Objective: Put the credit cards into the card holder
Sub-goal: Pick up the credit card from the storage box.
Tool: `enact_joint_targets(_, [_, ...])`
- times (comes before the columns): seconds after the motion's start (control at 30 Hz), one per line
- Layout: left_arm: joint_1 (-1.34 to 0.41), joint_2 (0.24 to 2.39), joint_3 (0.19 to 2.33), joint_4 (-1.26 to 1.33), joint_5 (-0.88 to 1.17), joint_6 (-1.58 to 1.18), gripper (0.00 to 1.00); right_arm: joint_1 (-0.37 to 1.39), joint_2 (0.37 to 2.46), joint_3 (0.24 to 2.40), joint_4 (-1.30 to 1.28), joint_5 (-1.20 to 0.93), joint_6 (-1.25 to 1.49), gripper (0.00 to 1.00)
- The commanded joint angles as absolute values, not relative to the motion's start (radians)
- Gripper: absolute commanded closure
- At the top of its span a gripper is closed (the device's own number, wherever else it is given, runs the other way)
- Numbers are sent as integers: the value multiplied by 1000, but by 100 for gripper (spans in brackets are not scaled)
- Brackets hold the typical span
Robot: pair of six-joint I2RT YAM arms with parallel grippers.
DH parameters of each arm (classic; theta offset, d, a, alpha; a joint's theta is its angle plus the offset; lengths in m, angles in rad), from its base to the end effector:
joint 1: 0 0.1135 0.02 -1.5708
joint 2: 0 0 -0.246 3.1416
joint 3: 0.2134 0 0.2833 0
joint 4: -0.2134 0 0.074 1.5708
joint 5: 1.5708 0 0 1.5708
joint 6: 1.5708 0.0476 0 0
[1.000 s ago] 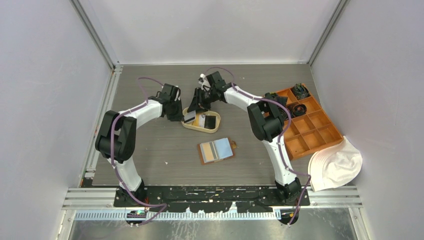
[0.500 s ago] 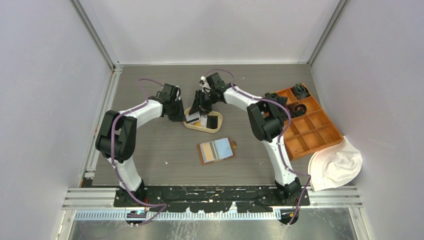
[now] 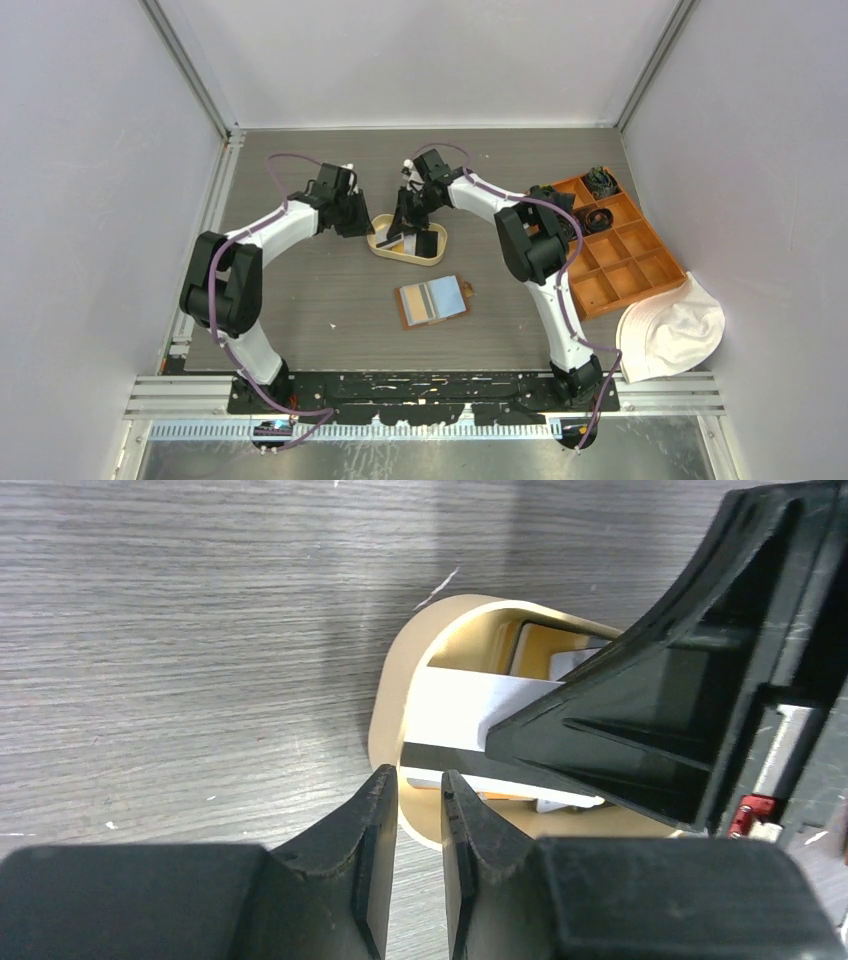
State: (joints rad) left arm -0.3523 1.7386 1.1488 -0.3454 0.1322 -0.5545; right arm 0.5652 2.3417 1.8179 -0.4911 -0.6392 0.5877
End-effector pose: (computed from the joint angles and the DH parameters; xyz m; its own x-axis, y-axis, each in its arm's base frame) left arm 0.3700 -0.1427 0.1544 -0.8609 -0.2396 -0.4489 -0.0444 0.9142 -0.4028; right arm 0.4242 0.3027 0.1081 -0.9827 -0.0963 -0.1582 -0.1812 0.6760 0.7143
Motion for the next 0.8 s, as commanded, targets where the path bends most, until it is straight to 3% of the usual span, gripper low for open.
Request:
enact_joint_targets(0.0, [-356,1638,1141,-291,148,-562,76,557,2249,1815,-496,-635,571,94])
enact_joint_targets(0.1, [-355,1590,1125,-301,144,-548,75,541,2235,1798,-480,-661,580,99])
enact_joint_targets(0.27, [-354,1444,1036,-272,150,-521,71,511,2200,1764,-444,-733,589,98])
enact_joint_targets(0.5, [-354,1234,885,-244,192,-558,64,492,2210,1749,-431,-790,599,78])
enact_joint_targets(0.77, [-354,1101,766,-250,197,-598,64,481,2185,1715,-433,-783,585,74])
